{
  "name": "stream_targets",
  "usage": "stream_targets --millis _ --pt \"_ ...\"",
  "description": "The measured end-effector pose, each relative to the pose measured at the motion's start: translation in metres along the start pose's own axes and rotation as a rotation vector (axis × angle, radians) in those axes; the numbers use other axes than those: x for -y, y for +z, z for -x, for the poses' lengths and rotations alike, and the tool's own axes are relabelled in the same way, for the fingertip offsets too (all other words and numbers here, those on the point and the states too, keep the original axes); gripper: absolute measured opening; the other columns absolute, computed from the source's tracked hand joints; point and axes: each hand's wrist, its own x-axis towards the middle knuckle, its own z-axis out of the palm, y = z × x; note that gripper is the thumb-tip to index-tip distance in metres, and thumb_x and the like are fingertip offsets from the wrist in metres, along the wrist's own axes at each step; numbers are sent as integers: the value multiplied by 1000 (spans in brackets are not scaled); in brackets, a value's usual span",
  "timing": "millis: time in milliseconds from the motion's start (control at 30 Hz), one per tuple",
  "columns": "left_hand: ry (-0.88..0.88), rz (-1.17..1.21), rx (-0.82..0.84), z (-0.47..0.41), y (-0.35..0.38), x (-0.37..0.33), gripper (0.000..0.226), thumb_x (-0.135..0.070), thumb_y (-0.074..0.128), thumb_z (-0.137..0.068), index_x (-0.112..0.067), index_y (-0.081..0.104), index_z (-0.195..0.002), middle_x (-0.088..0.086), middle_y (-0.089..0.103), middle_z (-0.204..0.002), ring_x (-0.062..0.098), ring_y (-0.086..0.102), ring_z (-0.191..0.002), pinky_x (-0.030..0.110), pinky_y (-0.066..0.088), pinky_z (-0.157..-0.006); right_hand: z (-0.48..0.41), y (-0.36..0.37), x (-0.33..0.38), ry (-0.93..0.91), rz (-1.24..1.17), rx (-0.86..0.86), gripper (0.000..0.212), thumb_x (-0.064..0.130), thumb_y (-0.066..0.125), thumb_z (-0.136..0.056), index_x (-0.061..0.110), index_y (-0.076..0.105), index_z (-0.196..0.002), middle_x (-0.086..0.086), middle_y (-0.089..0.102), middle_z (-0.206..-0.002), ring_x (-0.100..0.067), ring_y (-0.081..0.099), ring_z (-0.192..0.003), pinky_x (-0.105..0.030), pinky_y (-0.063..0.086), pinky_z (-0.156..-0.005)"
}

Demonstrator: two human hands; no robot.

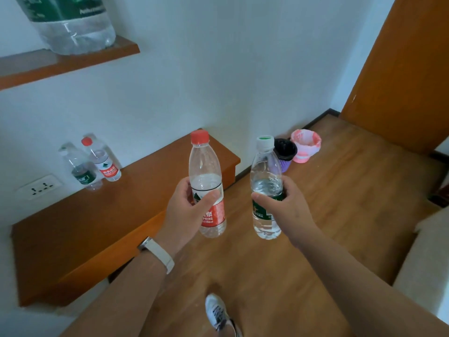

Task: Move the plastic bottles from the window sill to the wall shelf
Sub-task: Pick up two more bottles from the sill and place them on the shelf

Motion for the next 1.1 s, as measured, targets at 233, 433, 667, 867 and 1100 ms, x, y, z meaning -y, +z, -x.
stream_targets --millis 233,433,667,867,1100 --pt "8 121 -50 -96 -51 21 60 -50 71 -74 -27 52 -125 -10 67 -111 10 67 -98 24 55 -75 -94 60 29 -2 91 68 47 37 84 -70 33 60 -110 6 70 -96 -9 70 -85 -33 58 -77" --pt "14 116 -65 -157 -87 32 63 -55 68 -74 -30 50 -129 -13 64 -114 10 65 -100 19 53 -72 -147 112 55 -43 104 119 49 42 81 -71 31 58 -113 7 70 -98 -6 69 -85 -30 57 -76" --pt "-4 86 -158 -189 -130 41 42 -57 66 -75 -49 46 -111 -24 58 -111 5 61 -99 18 49 -73 -188 161 71 -48 146 221 46 40 81 -73 34 57 -112 9 69 -101 -12 68 -94 -40 56 -87" --pt "-95 112 -268 -187 -160 71 52 -49 68 -81 -37 48 -127 -18 61 -116 5 61 -103 16 49 -76 -217 216 62 -10 165 340 64 46 79 -69 30 52 -124 5 65 -112 -16 65 -101 -41 54 -91" --pt "-231 77 -378 -209 -176 95 52 -44 69 -84 -35 46 -130 -17 60 -117 4 60 -102 18 48 -76 -259 272 47 6 174 507 53 39 78 -79 33 50 -123 12 63 -110 -8 63 -96 -18 50 -73"
